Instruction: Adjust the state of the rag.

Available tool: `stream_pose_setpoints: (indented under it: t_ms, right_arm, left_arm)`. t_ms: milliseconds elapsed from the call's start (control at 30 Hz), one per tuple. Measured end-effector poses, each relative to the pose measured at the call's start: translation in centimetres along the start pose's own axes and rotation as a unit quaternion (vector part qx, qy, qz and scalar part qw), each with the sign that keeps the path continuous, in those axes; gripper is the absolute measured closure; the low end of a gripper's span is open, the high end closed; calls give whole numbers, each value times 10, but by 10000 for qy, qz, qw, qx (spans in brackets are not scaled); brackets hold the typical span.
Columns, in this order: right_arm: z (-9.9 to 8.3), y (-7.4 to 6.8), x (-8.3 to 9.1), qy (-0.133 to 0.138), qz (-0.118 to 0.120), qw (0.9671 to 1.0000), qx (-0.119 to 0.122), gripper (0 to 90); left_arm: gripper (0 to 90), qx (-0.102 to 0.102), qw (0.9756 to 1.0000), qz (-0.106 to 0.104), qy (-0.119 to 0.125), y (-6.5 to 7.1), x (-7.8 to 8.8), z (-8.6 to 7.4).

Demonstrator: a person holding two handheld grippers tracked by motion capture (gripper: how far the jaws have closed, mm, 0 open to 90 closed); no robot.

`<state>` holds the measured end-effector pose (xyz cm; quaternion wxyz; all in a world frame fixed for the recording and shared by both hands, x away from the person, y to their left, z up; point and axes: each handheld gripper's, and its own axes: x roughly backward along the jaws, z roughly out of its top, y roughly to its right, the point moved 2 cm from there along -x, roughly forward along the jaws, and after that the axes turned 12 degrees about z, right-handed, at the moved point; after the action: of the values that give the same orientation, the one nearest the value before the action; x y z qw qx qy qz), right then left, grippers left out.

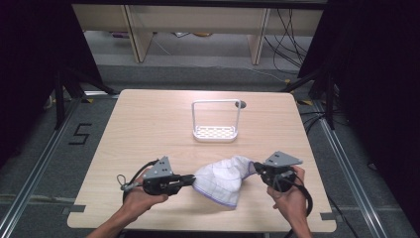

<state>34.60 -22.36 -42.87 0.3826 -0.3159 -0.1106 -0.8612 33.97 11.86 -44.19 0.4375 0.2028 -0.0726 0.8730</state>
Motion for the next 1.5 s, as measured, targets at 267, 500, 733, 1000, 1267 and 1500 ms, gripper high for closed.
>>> stream_pose_setpoints:
  t_ms: [267,500,733,1000,1267,1500]
  right_arm:
    - [-19,26,5,-565,230,9970,-475,886]
    - [-44,67,-53,-1214,-91,9895,-781,761]
    - [-32,50,-28,-685,-434,9930,-860,544]
    - [-36,-39,-25,-342,804,9946,-560,515]
    - [-43,-83,-45,-479,1322,9895,-338,516]
    - [-52,-99,-57,-884,1449,9854,-155,520]
  left_arm:
    - [859,572,9981,221,-89,-46,3,-6]
    - [858,841,9927,576,-637,-85,-26,-49]
    - [849,698,9936,560,-683,-82,-24,-50]
    - [843,724,9926,628,-745,-84,-25,-54]
    - [841,746,9924,632,-750,-84,-26,-56]
    - [836,743,9919,671,-777,-84,-25,-56]
